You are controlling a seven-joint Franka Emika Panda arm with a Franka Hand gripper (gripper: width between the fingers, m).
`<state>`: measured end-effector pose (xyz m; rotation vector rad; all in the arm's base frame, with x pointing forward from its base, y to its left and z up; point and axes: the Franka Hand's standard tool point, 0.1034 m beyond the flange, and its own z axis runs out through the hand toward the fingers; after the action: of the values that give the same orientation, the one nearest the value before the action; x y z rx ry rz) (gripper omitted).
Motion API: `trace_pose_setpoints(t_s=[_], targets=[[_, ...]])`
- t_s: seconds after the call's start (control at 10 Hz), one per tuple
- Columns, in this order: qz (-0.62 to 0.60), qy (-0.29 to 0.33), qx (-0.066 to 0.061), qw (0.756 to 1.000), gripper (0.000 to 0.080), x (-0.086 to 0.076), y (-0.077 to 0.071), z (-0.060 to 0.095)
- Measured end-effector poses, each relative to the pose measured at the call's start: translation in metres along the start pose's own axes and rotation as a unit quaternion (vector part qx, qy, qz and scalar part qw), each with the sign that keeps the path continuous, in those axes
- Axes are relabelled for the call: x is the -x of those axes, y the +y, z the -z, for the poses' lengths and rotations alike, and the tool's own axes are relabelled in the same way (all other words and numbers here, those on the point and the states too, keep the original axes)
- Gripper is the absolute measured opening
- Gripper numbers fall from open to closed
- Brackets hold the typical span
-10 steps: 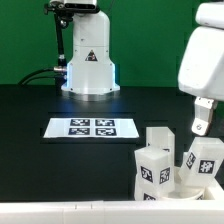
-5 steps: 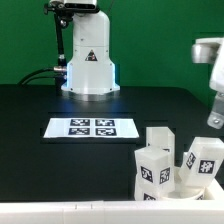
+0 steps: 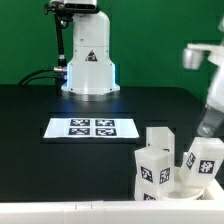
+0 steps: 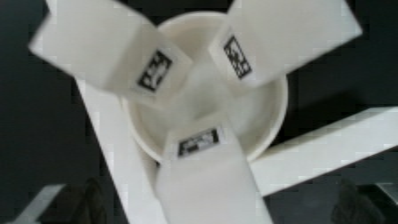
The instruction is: Assemble stool
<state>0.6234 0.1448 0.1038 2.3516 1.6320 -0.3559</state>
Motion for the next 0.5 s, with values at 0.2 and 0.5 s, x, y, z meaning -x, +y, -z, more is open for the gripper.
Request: trace_pose_setpoints(t_s=[0.2, 0.5], targets=[[0.055, -0.003, 0.002, 0.998, 0.0649, -0.006, -0.005, -0.011], [0.089, -0.002, 0.002, 0.996, 0.0649, -0.003, -0.002, -0.019]])
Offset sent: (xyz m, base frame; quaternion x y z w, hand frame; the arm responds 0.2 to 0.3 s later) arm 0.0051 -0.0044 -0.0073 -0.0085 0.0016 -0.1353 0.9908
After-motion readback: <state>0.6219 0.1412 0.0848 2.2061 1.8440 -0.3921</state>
